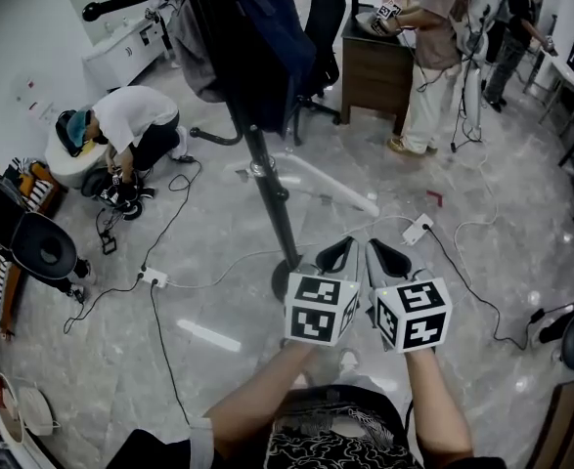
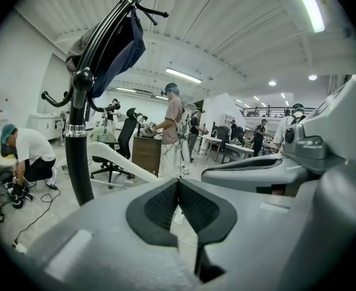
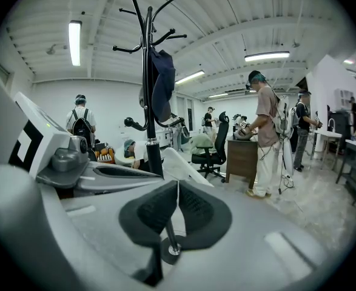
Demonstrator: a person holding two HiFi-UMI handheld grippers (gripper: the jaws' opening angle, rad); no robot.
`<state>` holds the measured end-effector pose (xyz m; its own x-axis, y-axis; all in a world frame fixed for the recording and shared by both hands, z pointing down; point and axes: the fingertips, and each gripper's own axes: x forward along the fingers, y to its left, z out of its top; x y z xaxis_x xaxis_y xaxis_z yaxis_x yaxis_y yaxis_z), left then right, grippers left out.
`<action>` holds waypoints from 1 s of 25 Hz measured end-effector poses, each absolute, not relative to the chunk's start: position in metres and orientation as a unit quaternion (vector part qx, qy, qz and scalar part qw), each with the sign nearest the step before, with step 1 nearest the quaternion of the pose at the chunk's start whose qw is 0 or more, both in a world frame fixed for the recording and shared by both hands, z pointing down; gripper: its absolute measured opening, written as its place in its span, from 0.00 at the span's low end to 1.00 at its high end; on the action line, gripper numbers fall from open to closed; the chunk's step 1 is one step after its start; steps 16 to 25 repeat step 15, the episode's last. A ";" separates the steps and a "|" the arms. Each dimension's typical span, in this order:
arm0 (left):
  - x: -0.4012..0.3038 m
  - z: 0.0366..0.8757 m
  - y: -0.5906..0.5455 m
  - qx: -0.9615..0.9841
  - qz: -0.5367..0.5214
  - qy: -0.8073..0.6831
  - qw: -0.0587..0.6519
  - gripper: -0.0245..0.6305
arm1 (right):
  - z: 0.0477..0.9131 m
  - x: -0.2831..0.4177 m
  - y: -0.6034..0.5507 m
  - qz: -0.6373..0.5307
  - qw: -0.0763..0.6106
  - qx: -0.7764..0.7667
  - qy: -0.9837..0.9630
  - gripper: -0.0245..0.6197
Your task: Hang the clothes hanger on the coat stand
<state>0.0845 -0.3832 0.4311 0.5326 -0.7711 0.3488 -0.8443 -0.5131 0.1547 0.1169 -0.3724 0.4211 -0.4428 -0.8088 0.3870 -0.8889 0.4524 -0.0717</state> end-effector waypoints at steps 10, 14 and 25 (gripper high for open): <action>0.085 0.426 -0.384 0.866 0.117 -0.462 0.152 0.05 | 0.418 0.116 -0.373 0.134 0.152 0.509 -0.837 0.05; 0.084 0.427 -0.381 0.865 0.118 -0.464 0.152 0.05 | 0.421 0.114 -0.370 0.135 0.153 0.507 -0.838 0.05; 0.084 0.428 -0.381 0.865 0.118 -0.464 0.152 0.05 | 0.422 0.114 -0.369 0.136 0.153 0.506 -0.838 0.05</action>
